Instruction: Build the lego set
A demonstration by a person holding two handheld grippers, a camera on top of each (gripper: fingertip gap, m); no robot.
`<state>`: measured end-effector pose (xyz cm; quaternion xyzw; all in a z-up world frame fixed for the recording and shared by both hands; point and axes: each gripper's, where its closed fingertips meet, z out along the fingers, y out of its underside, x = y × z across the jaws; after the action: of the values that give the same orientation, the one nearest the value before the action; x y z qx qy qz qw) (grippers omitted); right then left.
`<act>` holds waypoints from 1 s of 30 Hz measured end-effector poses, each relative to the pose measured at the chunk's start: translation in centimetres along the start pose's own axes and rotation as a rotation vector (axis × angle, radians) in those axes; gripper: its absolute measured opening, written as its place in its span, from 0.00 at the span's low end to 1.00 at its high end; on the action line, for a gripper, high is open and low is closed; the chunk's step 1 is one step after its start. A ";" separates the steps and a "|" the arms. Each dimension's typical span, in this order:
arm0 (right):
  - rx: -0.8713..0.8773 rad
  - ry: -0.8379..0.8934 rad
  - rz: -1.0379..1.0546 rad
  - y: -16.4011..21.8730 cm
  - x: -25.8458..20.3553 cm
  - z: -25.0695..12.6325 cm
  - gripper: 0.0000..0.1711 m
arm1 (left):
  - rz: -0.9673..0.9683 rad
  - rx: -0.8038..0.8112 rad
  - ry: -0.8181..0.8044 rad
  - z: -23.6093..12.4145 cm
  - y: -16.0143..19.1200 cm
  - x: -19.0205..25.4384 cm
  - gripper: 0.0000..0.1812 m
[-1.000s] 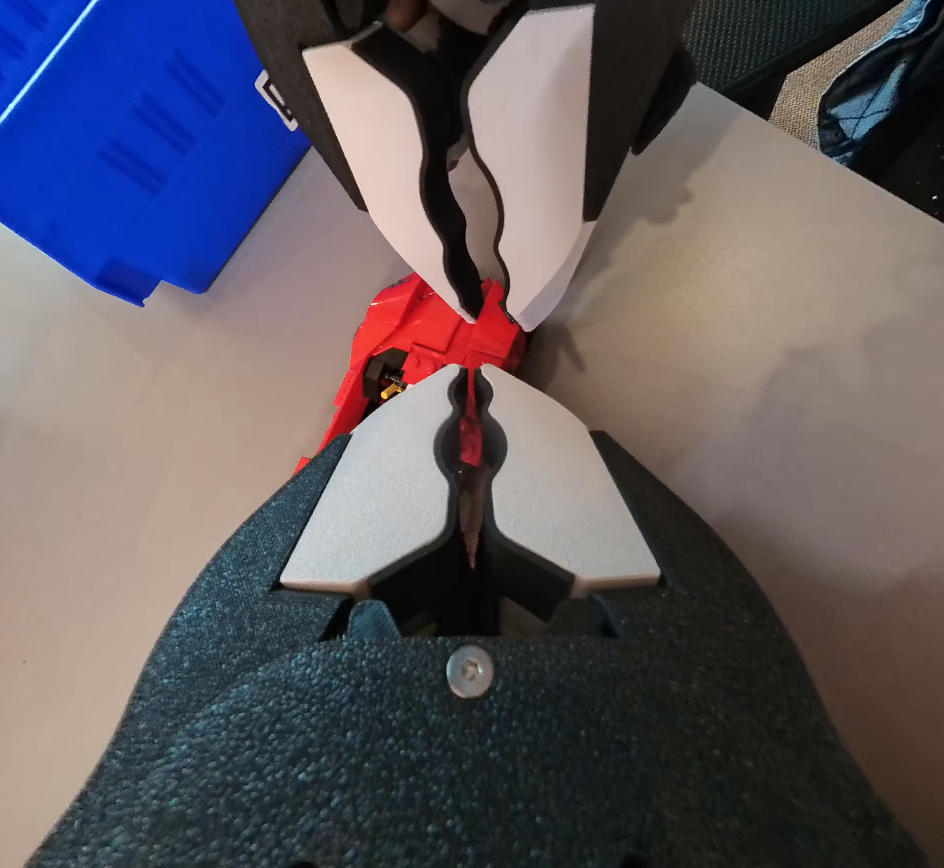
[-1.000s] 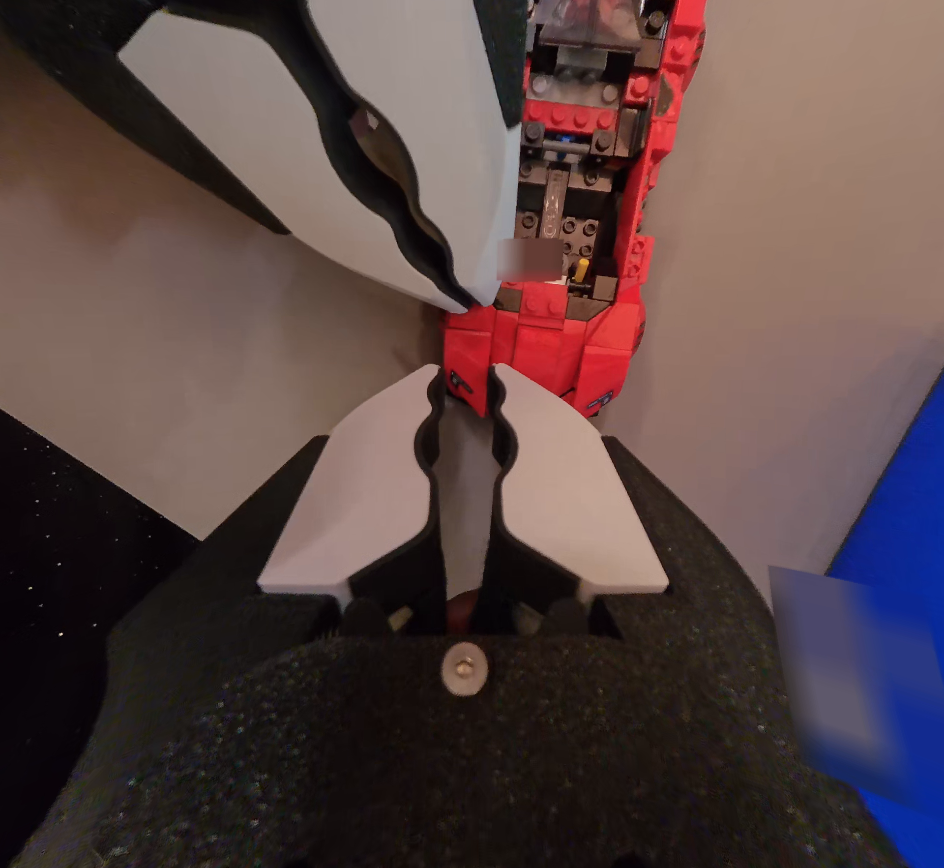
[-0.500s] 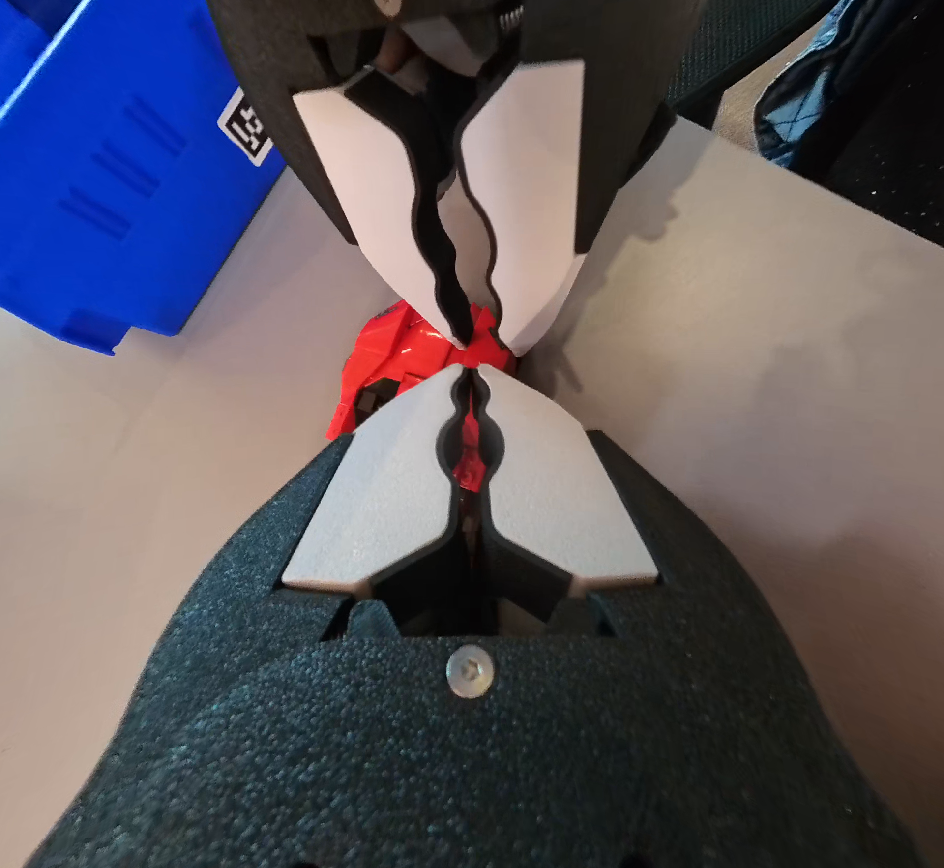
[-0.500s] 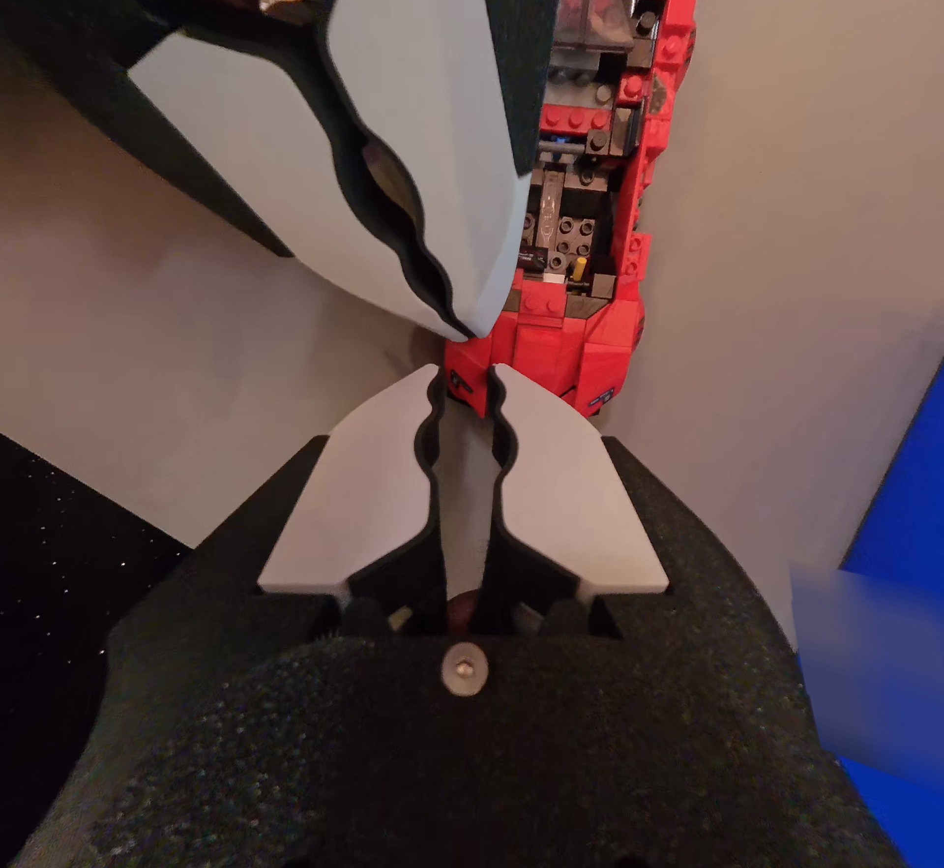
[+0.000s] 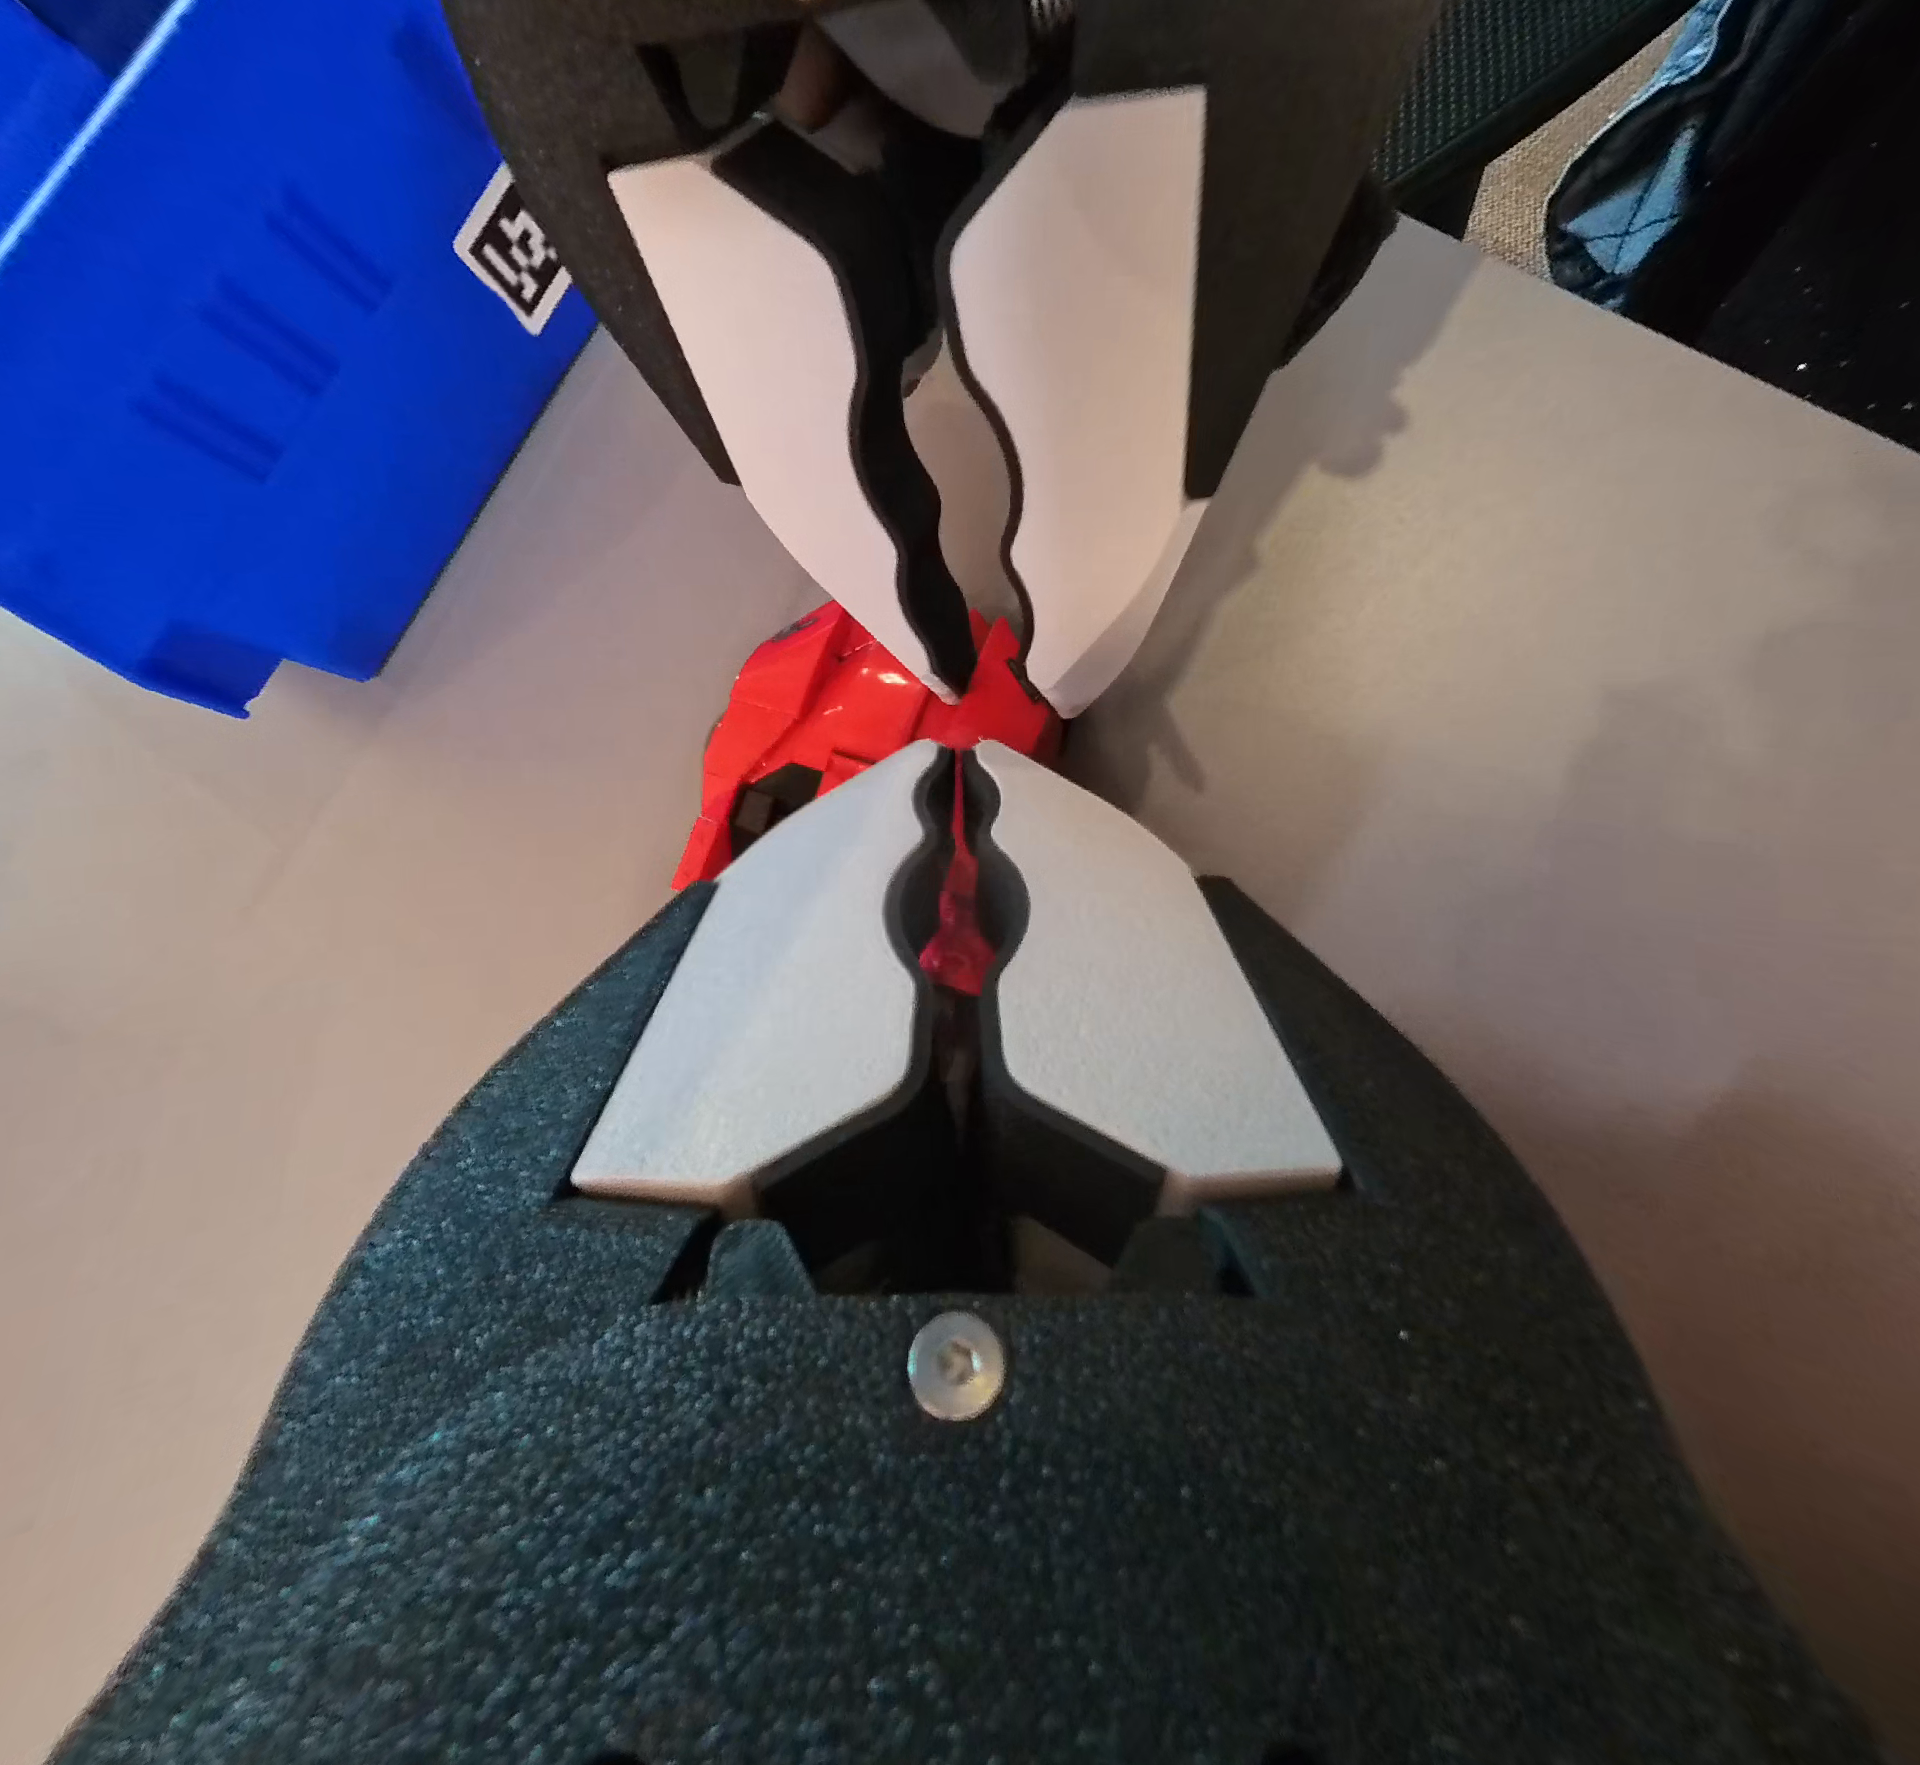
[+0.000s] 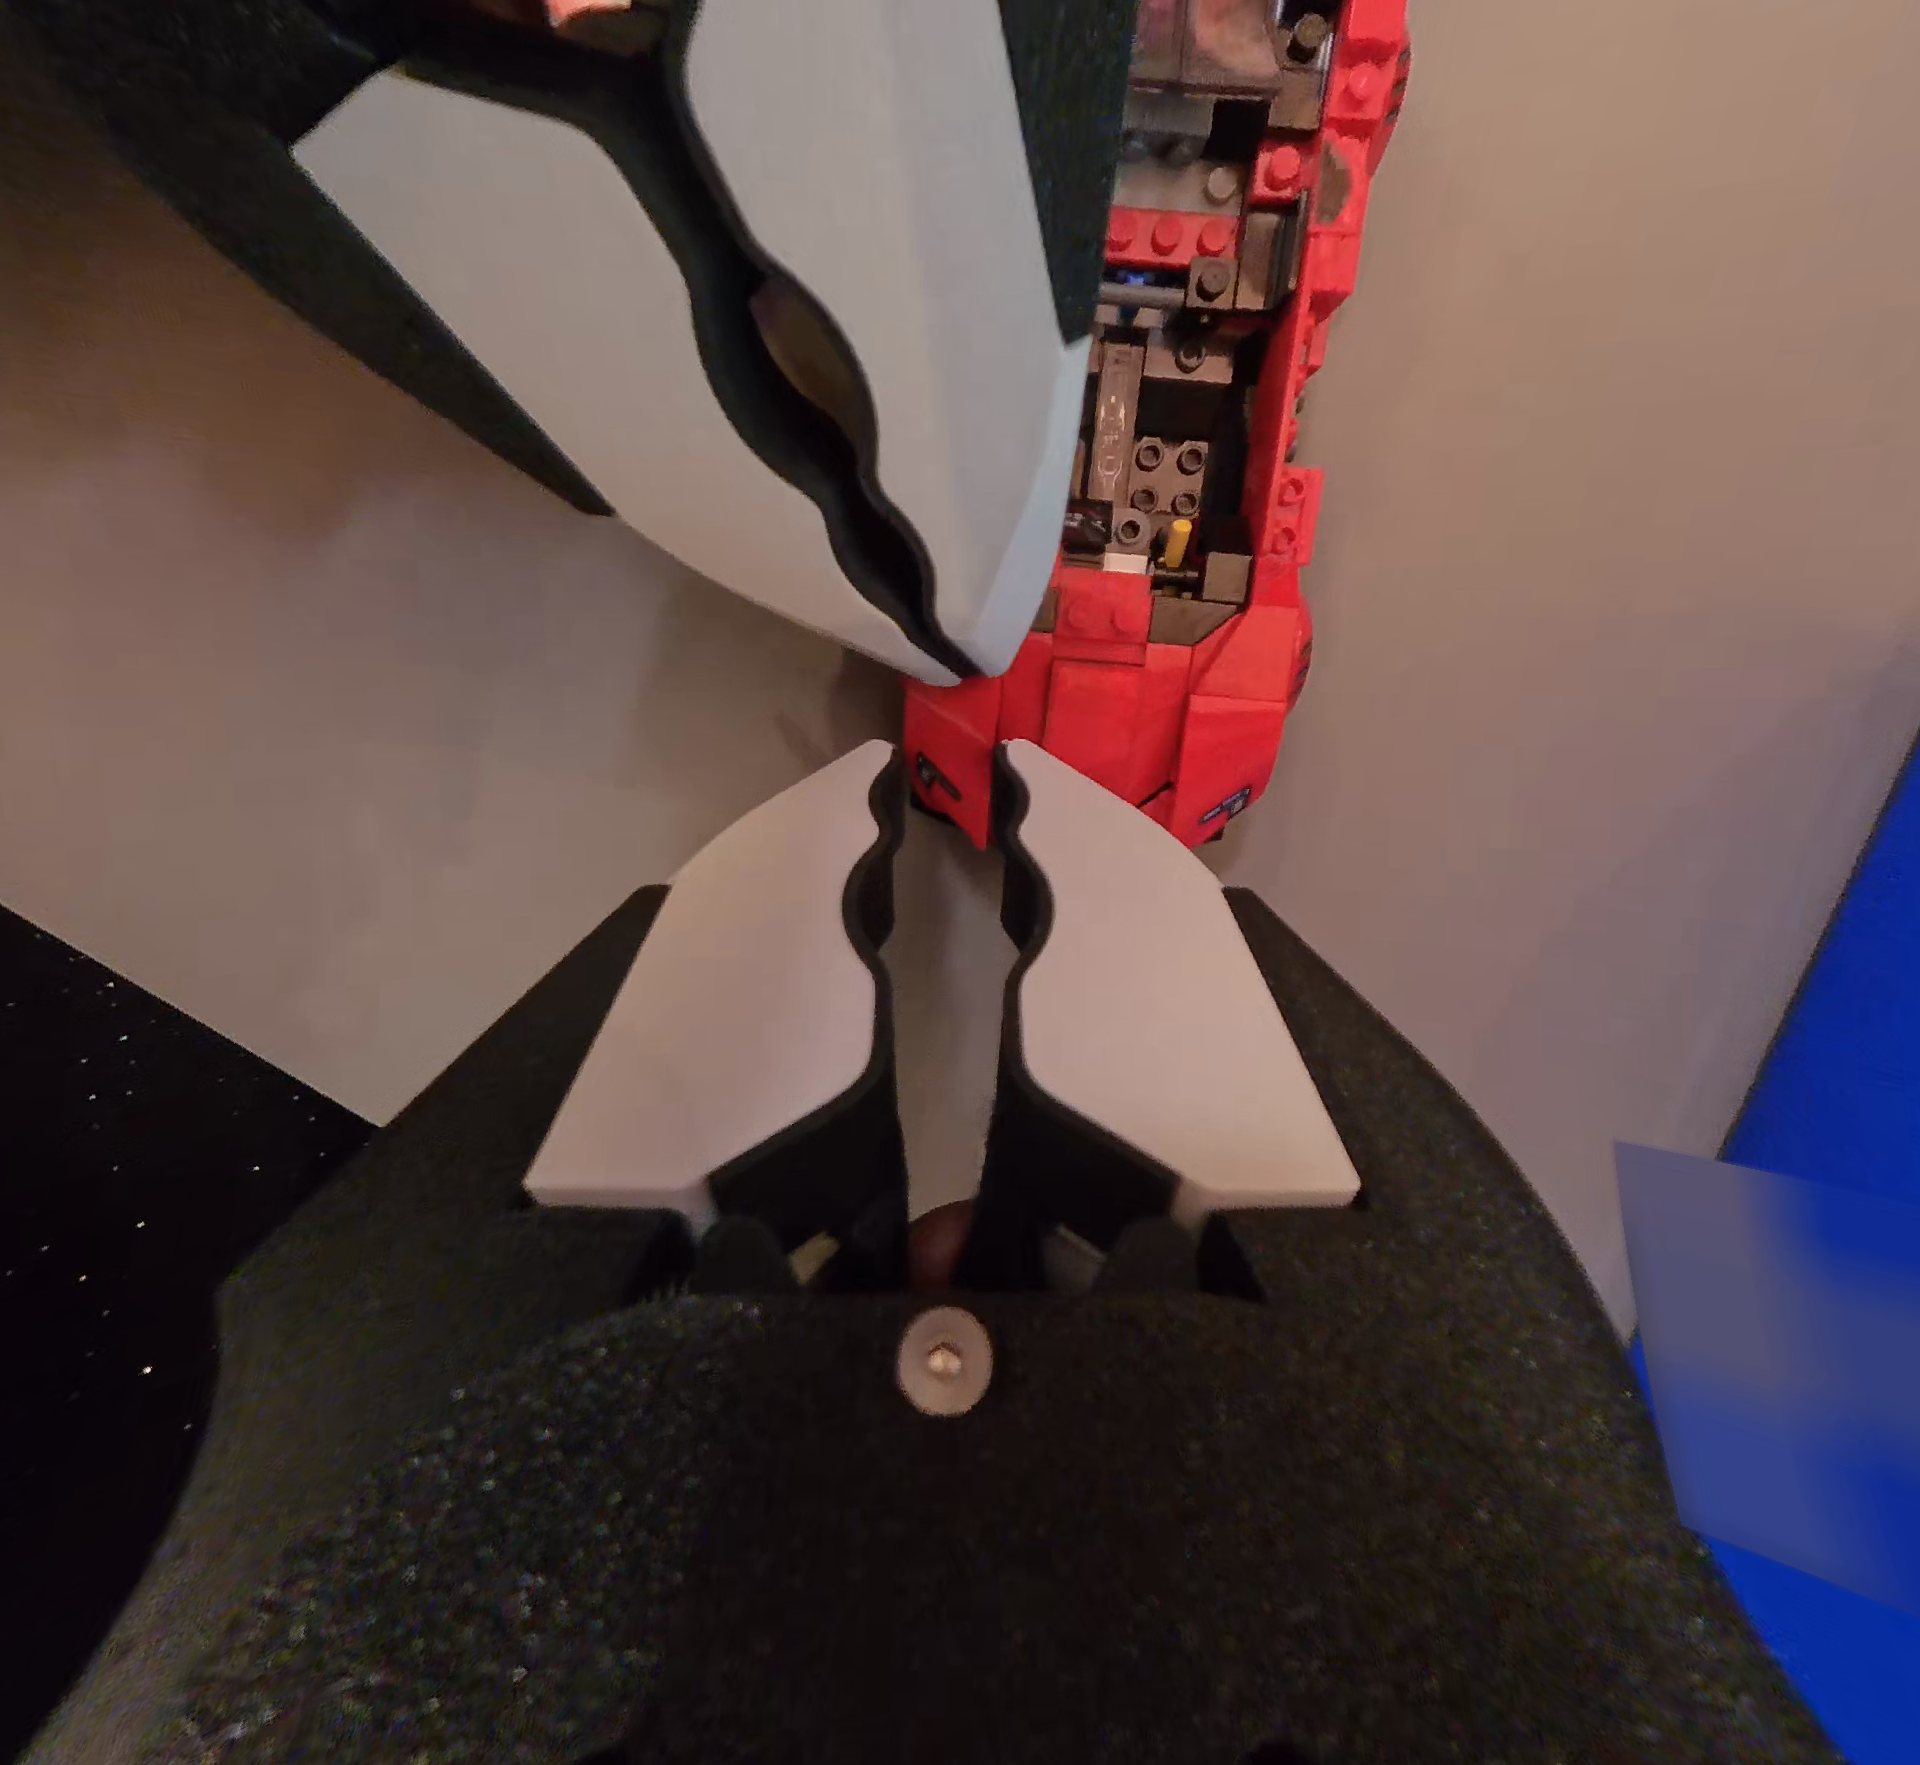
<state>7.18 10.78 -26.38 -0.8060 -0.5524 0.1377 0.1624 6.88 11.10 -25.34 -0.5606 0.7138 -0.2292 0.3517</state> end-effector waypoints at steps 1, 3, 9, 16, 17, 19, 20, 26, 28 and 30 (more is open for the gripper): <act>0.000 -0.001 0.000 0.0 0.0 0.0 0.09 | -0.002 0.010 -0.003 -0.1 -0.1 -0.1 0.01; -0.002 0.001 0.000 0.0 0.0 0.0 0.09 | -0.002 0.036 -0.004 -0.1 -0.5 -0.2 0.01; -0.004 0.004 0.006 0.0 -0.1 0.0 0.09 | 0.002 0.035 0.033 0.0 -0.2 0.3 0.01; -0.004 0.005 0.016 0.1 -0.1 0.1 0.09 | -0.030 0.027 0.066 0.1 0.0 0.4 0.00; -0.003 0.005 0.018 0.1 -0.1 0.1 0.08 | -0.034 0.026 0.070 0.1 0.0 0.4 0.00; -0.004 0.007 0.019 0.1 -0.1 0.1 0.09 | -0.040 0.026 0.077 0.1 0.0 0.4 0.00; -0.003 0.009 0.021 0.1 -0.1 0.1 0.09 | -0.042 0.026 0.079 0.1 0.0 0.4 0.00; 0.000 0.024 0.024 0.1 -0.2 0.1 0.08 | -0.048 0.007 0.091 0.0 0.1 0.4 0.00; 0.000 0.035 0.021 0.1 -0.2 0.1 0.09 | -0.051 -0.002 0.096 0.0 0.2 0.4 0.00; 0.002 0.047 0.018 0.0 -0.2 0.2 0.08 | -0.061 -0.006 0.106 0.0 0.2 0.5 0.00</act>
<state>7.05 10.58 -26.55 -0.8137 -0.5411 0.1206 0.1749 6.72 10.72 -25.61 -0.5703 0.7146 -0.2671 0.3046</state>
